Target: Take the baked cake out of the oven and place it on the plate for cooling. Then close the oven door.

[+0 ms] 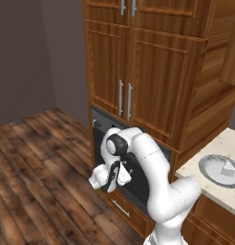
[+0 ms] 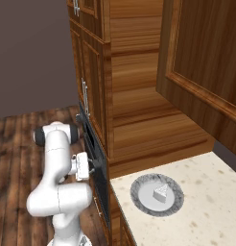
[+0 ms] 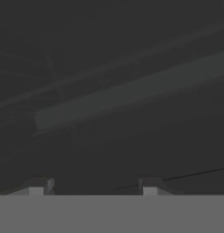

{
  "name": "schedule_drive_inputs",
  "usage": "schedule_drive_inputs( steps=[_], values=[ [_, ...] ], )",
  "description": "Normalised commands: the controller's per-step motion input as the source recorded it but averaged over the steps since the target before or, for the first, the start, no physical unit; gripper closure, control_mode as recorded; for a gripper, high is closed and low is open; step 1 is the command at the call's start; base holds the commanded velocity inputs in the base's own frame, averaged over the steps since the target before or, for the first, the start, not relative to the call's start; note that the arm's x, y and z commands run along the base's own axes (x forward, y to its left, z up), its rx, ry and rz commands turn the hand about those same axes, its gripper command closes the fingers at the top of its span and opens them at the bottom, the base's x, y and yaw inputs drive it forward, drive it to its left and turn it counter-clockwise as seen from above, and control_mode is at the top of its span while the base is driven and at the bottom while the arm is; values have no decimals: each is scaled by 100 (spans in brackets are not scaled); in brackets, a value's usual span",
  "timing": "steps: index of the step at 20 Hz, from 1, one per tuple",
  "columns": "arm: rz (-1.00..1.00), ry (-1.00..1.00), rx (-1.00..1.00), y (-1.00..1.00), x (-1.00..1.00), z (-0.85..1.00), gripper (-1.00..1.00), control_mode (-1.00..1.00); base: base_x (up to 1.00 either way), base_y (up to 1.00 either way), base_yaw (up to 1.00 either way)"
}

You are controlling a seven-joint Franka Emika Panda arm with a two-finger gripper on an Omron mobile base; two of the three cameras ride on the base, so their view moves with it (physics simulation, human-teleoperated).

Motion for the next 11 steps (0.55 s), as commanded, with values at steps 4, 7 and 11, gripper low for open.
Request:
schedule_drive_inputs(
  steps=[4,7,11],
  values=[
    [0,0,-9,-57,56,0,-100,-100,0,0,0],
    [0,0,-8,-51,26,0,-100,-100,0,0,0],
    [0,0,-3,-28,1,-2,-100,-100,0,0,0]
  ],
)
